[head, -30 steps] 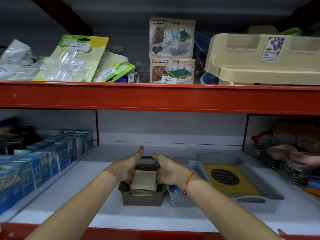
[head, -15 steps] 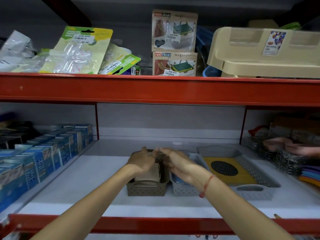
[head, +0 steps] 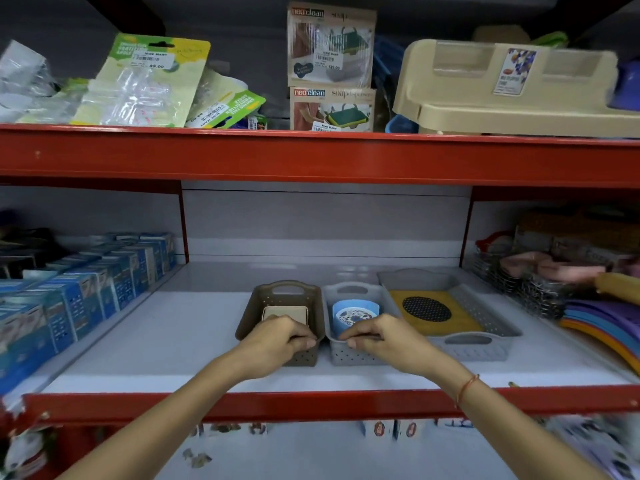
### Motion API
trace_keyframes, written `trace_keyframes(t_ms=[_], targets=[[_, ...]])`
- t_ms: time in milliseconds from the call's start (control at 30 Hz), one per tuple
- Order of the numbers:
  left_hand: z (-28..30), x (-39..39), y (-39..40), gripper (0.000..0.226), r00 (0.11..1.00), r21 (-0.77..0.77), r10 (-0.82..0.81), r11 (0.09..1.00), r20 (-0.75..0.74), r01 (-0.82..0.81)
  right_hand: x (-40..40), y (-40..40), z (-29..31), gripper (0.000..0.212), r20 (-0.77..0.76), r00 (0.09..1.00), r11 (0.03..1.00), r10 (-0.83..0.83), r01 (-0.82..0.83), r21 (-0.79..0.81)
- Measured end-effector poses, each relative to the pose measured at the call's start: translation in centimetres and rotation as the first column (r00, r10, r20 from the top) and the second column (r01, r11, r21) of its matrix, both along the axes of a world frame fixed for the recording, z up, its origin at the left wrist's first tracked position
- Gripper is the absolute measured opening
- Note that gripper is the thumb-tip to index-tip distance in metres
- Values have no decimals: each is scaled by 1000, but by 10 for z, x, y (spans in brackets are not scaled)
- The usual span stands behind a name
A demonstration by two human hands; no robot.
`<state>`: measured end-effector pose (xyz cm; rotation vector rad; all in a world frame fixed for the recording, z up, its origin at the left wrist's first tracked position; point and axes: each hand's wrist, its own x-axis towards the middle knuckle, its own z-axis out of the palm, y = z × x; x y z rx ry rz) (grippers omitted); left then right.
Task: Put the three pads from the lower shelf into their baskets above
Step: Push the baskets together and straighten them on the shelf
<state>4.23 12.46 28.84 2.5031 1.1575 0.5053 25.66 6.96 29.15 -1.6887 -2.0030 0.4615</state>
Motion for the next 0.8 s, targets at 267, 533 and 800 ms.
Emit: trace_keyframes(t_ms=[267, 533, 800], targets=[[-11, -10, -39, 24, 999, 101, -23, 995, 28, 20, 6, -27, -4, 21, 55, 993, 995, 103, -103, 11], [-11, -11, -59, 23, 999, 81, 30, 996, 13, -31, 7, -45, -4, 24, 52, 985, 986, 165, -166, 16], [-18, -2, -63, 43, 995, 162, 93, 982, 42, -98, 35, -39, 6, 32, 5, 999, 981, -54, 52, 187]])
